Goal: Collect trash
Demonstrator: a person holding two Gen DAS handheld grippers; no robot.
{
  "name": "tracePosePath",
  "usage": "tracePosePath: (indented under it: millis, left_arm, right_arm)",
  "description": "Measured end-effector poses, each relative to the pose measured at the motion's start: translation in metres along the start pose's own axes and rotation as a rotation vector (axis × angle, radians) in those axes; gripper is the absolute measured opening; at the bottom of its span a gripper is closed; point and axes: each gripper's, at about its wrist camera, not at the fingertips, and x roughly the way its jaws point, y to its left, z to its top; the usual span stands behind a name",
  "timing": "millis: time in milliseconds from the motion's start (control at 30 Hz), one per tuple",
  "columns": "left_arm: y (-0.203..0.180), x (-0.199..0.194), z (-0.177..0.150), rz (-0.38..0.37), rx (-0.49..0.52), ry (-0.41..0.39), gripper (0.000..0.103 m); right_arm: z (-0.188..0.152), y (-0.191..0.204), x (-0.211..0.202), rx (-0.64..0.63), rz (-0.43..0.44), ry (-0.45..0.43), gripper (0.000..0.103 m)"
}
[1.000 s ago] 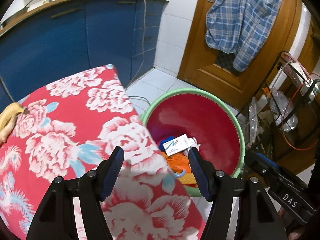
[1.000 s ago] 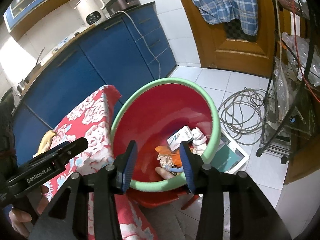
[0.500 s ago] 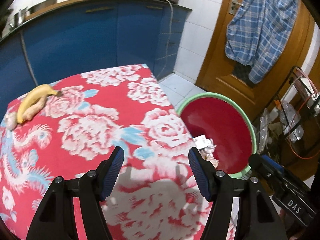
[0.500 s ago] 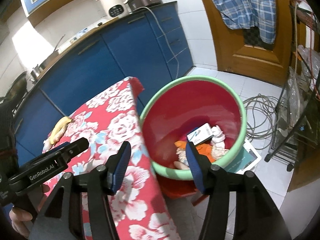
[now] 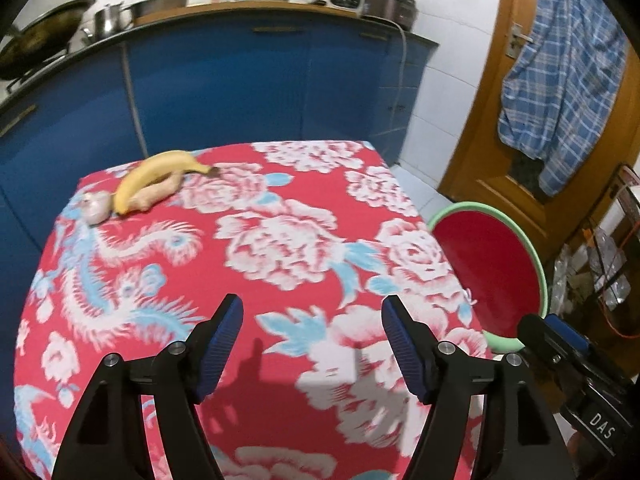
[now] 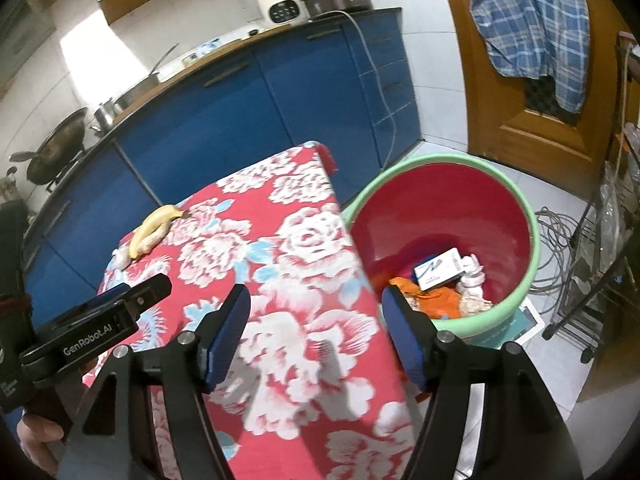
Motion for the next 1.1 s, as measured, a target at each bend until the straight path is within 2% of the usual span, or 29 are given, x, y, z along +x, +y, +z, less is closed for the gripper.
tracePosePath:
  millis: [300, 1100]
  left_arm:
    - [0.027, -0.019, -0.011, 0.061, -0.037, -0.024, 0.073]
    - [0.053, -0.049, -0.022, 0.114, -0.085, -0.105, 0.073]
  right_arm:
    - [-0.010, 0.027, -0.005, -0.048, 0.032, -0.018, 0.074]
    - [-0.023, 0.062, -0.023, -0.124, 0.048, -0.062, 0.075]
